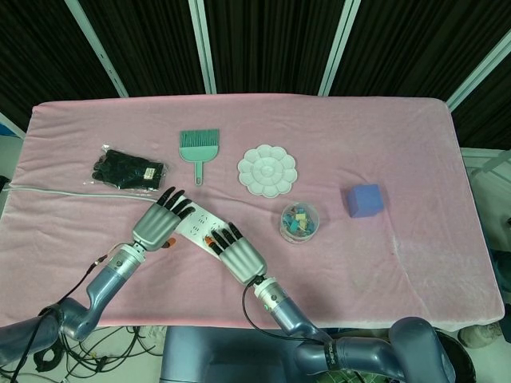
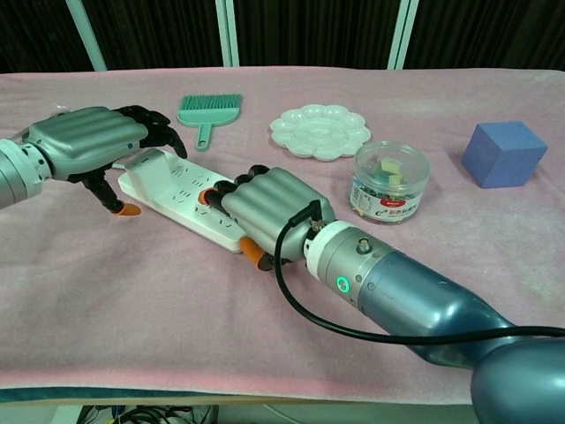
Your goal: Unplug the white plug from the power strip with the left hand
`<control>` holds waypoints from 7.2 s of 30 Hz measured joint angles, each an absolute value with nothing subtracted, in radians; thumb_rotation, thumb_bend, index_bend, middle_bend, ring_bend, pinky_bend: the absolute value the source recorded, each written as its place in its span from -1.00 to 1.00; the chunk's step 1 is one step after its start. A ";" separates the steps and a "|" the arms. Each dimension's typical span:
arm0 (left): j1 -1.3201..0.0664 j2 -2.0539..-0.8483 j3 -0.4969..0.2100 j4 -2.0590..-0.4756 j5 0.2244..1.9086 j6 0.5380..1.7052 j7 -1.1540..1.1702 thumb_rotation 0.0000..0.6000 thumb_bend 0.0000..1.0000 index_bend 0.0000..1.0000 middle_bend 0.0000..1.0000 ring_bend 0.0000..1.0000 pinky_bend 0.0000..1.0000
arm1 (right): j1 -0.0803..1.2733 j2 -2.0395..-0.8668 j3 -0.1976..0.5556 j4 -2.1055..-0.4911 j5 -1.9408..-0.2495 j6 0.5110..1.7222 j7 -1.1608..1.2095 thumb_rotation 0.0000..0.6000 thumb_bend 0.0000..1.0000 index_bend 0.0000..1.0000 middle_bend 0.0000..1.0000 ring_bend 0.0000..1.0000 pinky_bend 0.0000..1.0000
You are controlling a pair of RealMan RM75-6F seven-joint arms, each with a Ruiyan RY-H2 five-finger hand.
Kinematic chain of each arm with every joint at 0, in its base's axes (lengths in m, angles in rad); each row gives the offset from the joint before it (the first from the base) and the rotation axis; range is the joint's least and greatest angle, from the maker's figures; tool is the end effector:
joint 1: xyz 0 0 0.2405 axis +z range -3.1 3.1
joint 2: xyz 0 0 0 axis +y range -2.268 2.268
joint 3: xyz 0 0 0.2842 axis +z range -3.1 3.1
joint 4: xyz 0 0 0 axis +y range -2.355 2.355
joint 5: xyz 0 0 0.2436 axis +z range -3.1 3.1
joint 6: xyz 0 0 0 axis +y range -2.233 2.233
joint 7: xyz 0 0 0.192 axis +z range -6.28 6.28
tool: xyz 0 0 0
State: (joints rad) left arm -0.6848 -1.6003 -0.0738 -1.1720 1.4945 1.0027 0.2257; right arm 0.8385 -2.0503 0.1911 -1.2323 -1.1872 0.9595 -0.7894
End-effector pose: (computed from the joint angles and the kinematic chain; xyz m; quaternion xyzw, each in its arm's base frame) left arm -0.2097 0.4090 -0.0742 -0.8100 -0.2271 -0.3370 0.4228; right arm -0.0338 -0.3409 -0.2195 0.8313 -0.2168 0.3503 0.3731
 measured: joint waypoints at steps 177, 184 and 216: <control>-0.790 -1.450 -0.162 -1.363 1.299 0.853 0.015 1.00 0.38 0.38 0.29 -0.52 -0.66 | 0.872 -1.971 0.101 -1.273 -1.039 0.913 -0.945 1.00 0.37 -0.23 -0.59 -0.68 -0.80; -0.788 -1.385 -0.143 -1.428 1.339 0.848 0.011 1.00 0.36 0.34 0.27 -0.54 -0.69 | 0.871 -1.985 0.107 -1.267 -1.051 0.943 -0.944 1.00 0.23 -0.43 -0.81 -0.74 -0.80; -0.564 -1.302 0.083 -1.291 1.479 0.947 -0.237 1.00 -0.86 -0.64 -0.75 -1.00 -1.00 | 0.684 -1.426 0.228 -1.623 -1.075 1.187 -0.804 1.00 -0.33 -0.61 -0.83 -0.78 -0.86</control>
